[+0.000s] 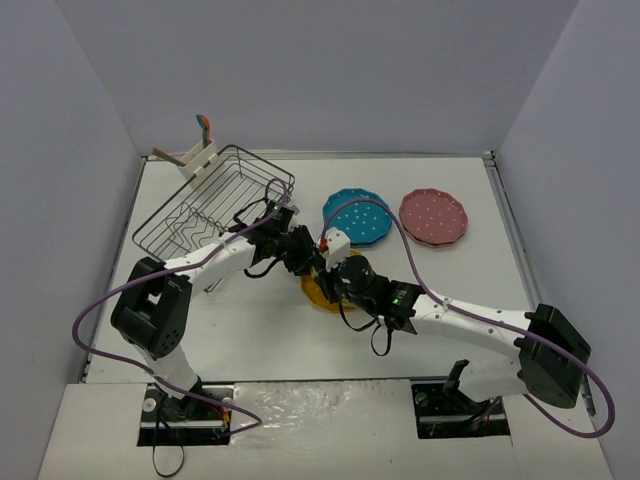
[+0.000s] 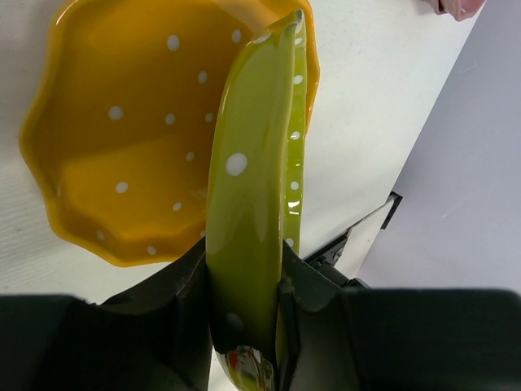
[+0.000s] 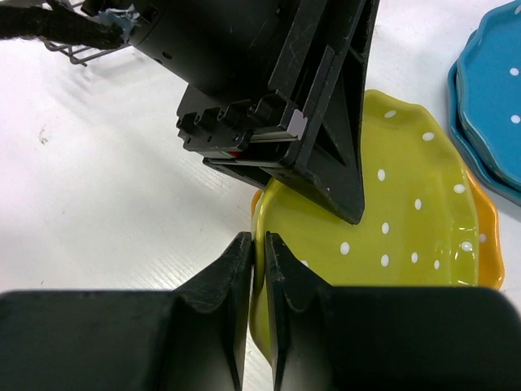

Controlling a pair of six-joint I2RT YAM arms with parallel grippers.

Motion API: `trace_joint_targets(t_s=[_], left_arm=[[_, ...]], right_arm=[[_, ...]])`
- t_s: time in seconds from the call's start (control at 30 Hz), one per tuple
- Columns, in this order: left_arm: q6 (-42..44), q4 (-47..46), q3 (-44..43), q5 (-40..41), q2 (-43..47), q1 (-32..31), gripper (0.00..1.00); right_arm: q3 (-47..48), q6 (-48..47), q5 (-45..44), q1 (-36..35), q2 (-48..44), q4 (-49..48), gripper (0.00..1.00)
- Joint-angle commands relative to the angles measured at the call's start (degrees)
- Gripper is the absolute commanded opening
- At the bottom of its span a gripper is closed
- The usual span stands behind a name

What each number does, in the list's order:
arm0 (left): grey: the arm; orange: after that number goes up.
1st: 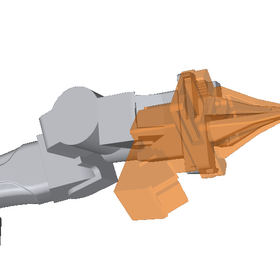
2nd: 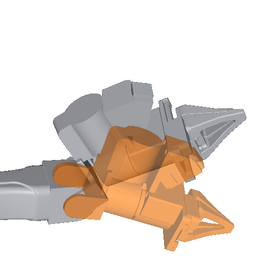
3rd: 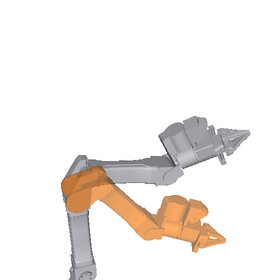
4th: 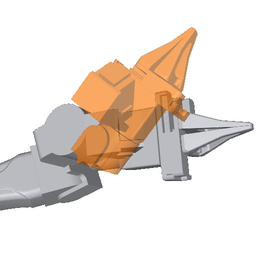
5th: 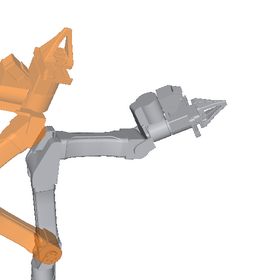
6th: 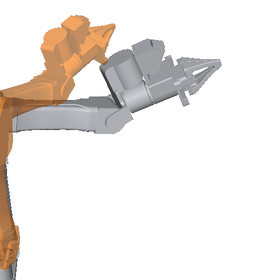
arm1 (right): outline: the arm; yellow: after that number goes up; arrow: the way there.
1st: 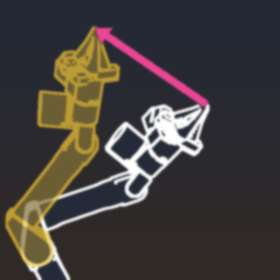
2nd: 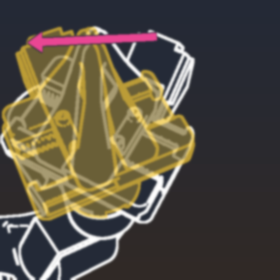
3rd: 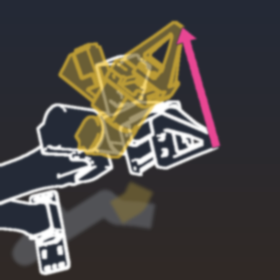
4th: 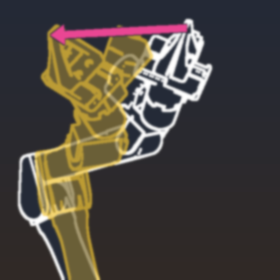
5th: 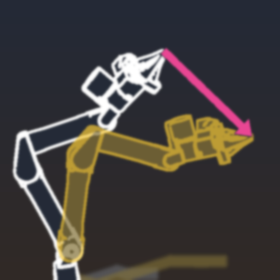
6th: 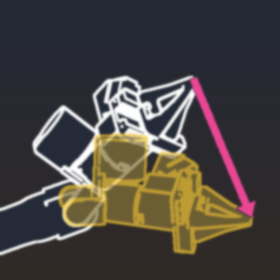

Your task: Load the plates into the dish rack

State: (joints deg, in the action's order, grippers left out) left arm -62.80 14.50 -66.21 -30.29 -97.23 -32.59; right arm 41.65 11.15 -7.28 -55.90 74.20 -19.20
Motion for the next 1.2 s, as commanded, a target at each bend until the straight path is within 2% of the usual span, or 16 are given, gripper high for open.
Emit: trace_joint_targets(t_s=[0.0, 0.2, 0.4, 0.5, 0.6, 0.63, 0.83, 1.03, 1.17], left_arm=[[-0.35, -2.65, -3.81, -0.74, 2.43, -0.02, 0.0], [2.73, -0.07, -6.25, 1.19, 4.9, -0.2, 0.0], [11.77, 5.95, -10.48, 5.55, 8.52, -0.2, 0.0], [19.79, 10.33, -13.87, 8.03, 11.07, -0.11, 0.0], [30.17, 17.7, -19.35, 12.09, 12.77, -0.03, 0.0], [30.71, 18.1, -19.65, 13.19, 12.85, -0.02, 0.0], [51.54, 24.69, -27.03, 20.35, 19.25, 1.55, 0.0], [69.34, 27.85, -31.17, 22.47, 23.4, 8.75, 0.0], [79.18, 29.11, -34.6, 23.06, 24.21, 15.8, 0.0]], right_arm=[[1.42, -0.16, -2.88, 0.26, -4.98, -5.95, 0.2], [3.5, -0.13, -2.44, 0.26, -9.09, -0.37, 0.71], [6.29, 0.11, -1.63, 0.26, -16.43, 5.21, 0.93], [8.02, 0.39, -2.47, 0.26, -21.12, 8.56, 1.0], [9.35, 0.53, -2.99, 0.26, -25.05, 11.16, 1.0], [9.41, 0.46, -3.08, 0.26, -25.24, 11.67, 1.0], [9.33, 0.37, -6.17, 0.26, -30.15, 13.4, 1.0], [8.36, -0.16, -6.44, 0.26, -29.29, 13.4, 1.0], [8.19, -0.9, -5.64, 0.29, -27.7, 13.31, 1.0]])
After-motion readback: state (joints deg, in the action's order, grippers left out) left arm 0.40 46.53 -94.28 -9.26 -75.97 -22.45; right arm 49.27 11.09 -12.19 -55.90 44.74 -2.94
